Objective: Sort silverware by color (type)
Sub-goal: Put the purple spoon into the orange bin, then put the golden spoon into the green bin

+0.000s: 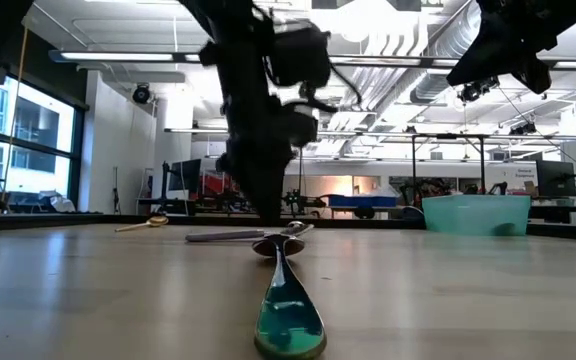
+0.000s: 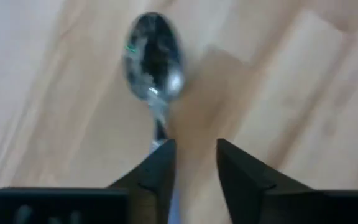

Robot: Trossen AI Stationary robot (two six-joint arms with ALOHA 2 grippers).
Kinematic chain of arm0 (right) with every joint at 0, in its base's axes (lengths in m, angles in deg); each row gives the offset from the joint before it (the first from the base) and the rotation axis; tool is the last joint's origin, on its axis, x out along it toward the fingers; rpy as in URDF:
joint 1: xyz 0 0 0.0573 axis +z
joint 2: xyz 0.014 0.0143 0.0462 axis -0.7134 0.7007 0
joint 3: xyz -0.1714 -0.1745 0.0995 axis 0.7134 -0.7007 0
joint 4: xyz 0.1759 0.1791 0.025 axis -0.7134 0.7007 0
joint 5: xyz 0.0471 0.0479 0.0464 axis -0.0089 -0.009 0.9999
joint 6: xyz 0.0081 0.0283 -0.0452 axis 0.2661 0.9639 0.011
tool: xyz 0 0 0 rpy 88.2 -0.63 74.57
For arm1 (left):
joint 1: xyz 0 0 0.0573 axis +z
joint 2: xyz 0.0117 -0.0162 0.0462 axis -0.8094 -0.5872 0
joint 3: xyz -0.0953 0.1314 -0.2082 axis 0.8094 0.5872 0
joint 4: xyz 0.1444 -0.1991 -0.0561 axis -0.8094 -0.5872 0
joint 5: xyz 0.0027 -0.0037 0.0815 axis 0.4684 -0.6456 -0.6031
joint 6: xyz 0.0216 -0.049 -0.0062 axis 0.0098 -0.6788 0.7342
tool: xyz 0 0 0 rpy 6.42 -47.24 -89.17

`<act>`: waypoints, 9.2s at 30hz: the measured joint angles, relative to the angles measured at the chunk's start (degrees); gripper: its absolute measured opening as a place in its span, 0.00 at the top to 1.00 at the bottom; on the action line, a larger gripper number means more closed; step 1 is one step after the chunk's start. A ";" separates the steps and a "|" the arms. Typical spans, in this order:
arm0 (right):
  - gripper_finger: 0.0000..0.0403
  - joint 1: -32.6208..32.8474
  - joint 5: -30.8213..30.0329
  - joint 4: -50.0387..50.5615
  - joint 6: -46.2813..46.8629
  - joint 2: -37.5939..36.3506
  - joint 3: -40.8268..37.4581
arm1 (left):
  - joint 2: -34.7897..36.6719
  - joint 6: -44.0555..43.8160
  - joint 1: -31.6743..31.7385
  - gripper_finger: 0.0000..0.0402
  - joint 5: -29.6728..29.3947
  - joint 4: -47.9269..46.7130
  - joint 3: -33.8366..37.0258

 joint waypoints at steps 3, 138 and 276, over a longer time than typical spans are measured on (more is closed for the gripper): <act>1.00 0.00 0.01 0.00 -0.02 -0.02 0.00 | -2.27 -0.89 1.10 0.65 -0.41 0.38 0.00; 1.00 -26.56 18.92 -29.98 -22.48 14.10 0.02 | 58.81 -26.87 9.11 0.99 -12.92 -4.49 34.53; 1.00 -34.76 23.47 -12.67 -23.83 18.32 20.76 | 37.83 -23.34 13.47 0.73 17.27 92.98 48.17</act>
